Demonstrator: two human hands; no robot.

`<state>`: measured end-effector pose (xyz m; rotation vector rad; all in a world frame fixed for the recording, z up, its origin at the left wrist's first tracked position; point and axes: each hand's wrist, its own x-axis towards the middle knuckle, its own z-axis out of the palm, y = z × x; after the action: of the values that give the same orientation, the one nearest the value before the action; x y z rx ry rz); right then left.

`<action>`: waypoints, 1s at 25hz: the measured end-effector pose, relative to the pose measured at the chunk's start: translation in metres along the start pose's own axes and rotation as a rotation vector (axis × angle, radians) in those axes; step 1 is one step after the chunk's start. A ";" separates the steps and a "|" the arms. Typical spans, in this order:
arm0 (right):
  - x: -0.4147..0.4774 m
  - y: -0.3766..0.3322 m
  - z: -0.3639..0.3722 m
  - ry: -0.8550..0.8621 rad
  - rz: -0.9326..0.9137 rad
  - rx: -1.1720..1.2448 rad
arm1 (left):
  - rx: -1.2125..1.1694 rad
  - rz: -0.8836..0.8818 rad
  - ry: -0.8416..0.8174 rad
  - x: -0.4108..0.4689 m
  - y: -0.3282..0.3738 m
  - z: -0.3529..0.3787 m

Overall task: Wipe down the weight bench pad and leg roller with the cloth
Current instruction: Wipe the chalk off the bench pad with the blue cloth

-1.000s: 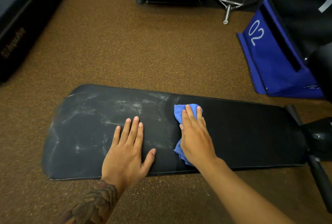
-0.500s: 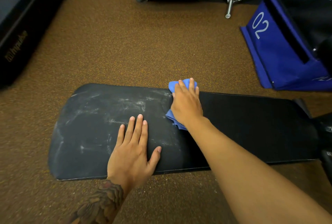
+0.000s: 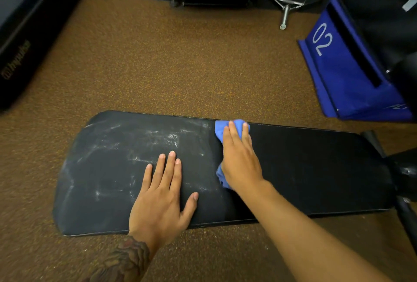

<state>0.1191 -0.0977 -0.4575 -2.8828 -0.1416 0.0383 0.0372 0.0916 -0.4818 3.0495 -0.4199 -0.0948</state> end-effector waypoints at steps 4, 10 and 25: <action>0.061 -0.002 0.006 -0.002 0.044 0.007 | 0.011 -0.005 -0.002 0.000 0.001 0.000; -0.030 0.000 0.005 0.014 -0.167 0.111 | -0.010 -0.001 -0.005 0.000 0.000 0.000; -0.083 -0.035 0.021 0.093 -0.119 0.138 | 0.004 0.000 0.014 -0.001 0.000 0.002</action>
<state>0.0324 -0.0671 -0.4676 -2.7272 -0.2814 -0.1044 0.0366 0.0917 -0.4833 3.0526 -0.4203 -0.0730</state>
